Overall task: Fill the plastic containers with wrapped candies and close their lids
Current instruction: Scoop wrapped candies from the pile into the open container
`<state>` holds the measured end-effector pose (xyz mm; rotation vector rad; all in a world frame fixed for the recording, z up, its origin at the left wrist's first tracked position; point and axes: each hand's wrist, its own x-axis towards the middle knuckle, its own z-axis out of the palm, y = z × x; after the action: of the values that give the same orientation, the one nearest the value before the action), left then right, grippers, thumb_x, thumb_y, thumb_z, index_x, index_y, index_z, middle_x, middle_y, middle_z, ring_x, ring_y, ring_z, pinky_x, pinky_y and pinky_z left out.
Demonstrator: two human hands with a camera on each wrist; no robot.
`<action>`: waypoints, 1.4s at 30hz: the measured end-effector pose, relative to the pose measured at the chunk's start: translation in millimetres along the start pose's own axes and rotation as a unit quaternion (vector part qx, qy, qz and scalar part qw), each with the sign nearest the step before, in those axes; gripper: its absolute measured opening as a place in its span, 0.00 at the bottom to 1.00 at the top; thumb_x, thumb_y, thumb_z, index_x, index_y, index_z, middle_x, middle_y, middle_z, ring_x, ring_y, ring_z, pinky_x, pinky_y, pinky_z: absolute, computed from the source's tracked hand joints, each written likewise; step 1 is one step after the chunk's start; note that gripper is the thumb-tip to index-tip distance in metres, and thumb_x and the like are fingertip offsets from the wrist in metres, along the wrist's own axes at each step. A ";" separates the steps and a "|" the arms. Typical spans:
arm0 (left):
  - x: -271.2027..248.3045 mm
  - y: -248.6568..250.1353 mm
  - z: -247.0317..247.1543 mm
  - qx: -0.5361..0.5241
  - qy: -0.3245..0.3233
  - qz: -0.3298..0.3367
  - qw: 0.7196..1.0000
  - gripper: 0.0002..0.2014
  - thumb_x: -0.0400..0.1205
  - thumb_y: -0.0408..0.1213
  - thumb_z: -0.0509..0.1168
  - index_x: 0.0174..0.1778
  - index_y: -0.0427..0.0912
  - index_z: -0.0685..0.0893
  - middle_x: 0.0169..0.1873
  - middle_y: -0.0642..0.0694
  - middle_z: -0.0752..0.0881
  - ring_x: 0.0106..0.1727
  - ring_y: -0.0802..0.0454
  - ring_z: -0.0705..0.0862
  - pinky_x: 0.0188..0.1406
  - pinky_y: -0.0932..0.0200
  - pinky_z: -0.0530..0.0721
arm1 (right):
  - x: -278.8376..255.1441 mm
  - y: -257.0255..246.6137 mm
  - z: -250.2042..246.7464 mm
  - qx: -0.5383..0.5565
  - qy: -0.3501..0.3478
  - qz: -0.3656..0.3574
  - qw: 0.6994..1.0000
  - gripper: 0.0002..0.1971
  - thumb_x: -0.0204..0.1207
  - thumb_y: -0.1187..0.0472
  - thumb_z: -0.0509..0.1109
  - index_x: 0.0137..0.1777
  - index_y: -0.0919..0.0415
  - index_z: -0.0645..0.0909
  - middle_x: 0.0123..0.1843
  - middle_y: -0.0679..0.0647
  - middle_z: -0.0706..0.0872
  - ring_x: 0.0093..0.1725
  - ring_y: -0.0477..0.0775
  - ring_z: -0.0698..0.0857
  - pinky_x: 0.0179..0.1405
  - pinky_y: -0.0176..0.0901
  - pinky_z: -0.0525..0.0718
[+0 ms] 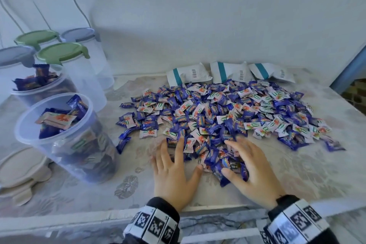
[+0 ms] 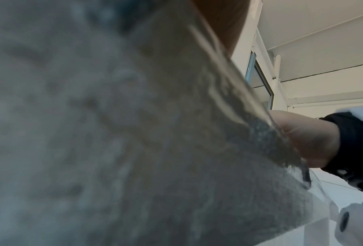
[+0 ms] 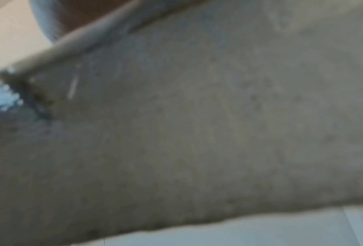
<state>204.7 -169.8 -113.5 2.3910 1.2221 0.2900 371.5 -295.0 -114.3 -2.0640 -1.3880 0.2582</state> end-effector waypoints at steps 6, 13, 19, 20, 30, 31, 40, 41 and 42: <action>0.3 -0.3 1.5 -0.030 -0.003 0.056 0.998 0.37 0.71 0.65 0.40 0.71 0.51 0.71 0.73 0.41 0.66 0.75 0.38 0.64 0.80 0.39 0.55 | 6.7 -14.8 15.4 -0.122 -0.095 0.026 0.988 0.39 0.56 0.15 0.44 0.71 0.16 0.41 0.80 0.38 0.28 0.79 0.47 0.31 0.78 0.58 0.34; -0.9 -3.8 8.4 0.037 0.041 0.128 0.990 0.22 0.77 0.53 0.53 0.63 0.48 0.75 0.64 0.35 0.81 0.61 0.36 0.83 0.57 0.37 0.80 | 11.3 -21.3 22.1 -0.052 0.003 -0.036 0.998 0.24 0.70 0.40 0.59 0.69 0.34 0.68 0.79 0.46 0.66 0.78 0.58 0.63 0.75 0.70 0.62; -2.8 -5.4 10.5 0.050 0.034 0.140 0.988 0.20 0.83 0.56 0.46 0.63 0.54 0.75 0.64 0.39 0.82 0.63 0.37 0.82 0.60 0.38 0.78 | 9.9 -17.6 25.8 -0.100 -0.010 -0.050 0.994 0.32 0.68 0.21 0.49 0.71 0.30 0.66 0.77 0.50 0.70 0.77 0.64 0.66 0.73 0.64 0.60; -3.1 -5.2 9.8 0.051 0.029 0.136 0.989 0.22 0.84 0.58 0.42 0.62 0.52 0.75 0.63 0.38 0.82 0.62 0.37 0.82 0.59 0.38 0.79 | 11.0 -17.6 24.7 -0.094 0.013 -0.059 0.994 0.30 0.70 0.23 0.52 0.68 0.33 0.73 0.73 0.51 0.75 0.72 0.62 0.71 0.69 0.61 0.68; -2.4 -7.7 19.6 0.008 0.143 0.180 0.973 0.12 0.75 0.45 0.54 0.53 0.50 0.73 0.49 0.44 0.78 0.49 0.47 0.71 0.43 0.51 0.83 | 11.2 -11.4 17.2 -0.108 0.130 -0.091 0.981 0.15 0.73 0.47 0.62 0.53 0.48 0.86 0.48 0.49 0.81 0.45 0.48 0.77 0.32 0.36 0.76; -2.7 -7.3 20.1 0.007 0.152 0.177 0.972 0.12 0.74 0.43 0.54 0.52 0.50 0.73 0.47 0.45 0.77 0.47 0.48 0.69 0.41 0.53 0.81 | 10.8 -13.1 15.9 -0.102 0.137 -0.082 0.982 0.16 0.74 0.45 0.62 0.52 0.49 0.87 0.47 0.49 0.81 0.44 0.48 0.79 0.30 0.35 0.77; -5.3 -7.5 13.1 -0.071 0.171 0.134 0.974 0.09 0.77 0.40 0.51 0.51 0.50 0.72 0.40 0.43 0.79 0.37 0.43 0.78 0.36 0.55 0.72 | 8.3 -15.5 9.1 0.025 0.253 -0.024 0.967 0.20 0.74 0.46 0.63 0.44 0.63 0.87 0.36 0.52 0.80 0.36 0.42 0.74 0.33 0.18 0.69; -6.4 -7.9 9.5 -0.092 0.172 0.131 0.972 0.09 0.78 0.40 0.50 0.51 0.50 0.72 0.40 0.44 0.79 0.37 0.44 0.77 0.36 0.54 0.72 | 8.3 -18.2 7.2 0.042 0.259 -0.029 0.965 0.21 0.74 0.45 0.63 0.43 0.64 0.87 0.35 0.55 0.81 0.37 0.43 0.75 0.35 0.15 0.69; -6.9 -9.3 6.1 -0.113 0.177 0.125 0.970 0.09 0.78 0.40 0.50 0.51 0.51 0.71 0.40 0.45 0.77 0.39 0.46 0.75 0.38 0.54 0.71 | 8.5 -21.6 5.0 0.056 0.261 -0.035 0.963 0.22 0.74 0.44 0.63 0.43 0.64 0.87 0.34 0.56 0.81 0.37 0.43 0.76 0.36 0.14 0.68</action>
<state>196.3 -172.4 -123.2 2.3529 0.9602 0.9192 356.3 -280.1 -103.8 -1.8090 -1.0875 -0.2228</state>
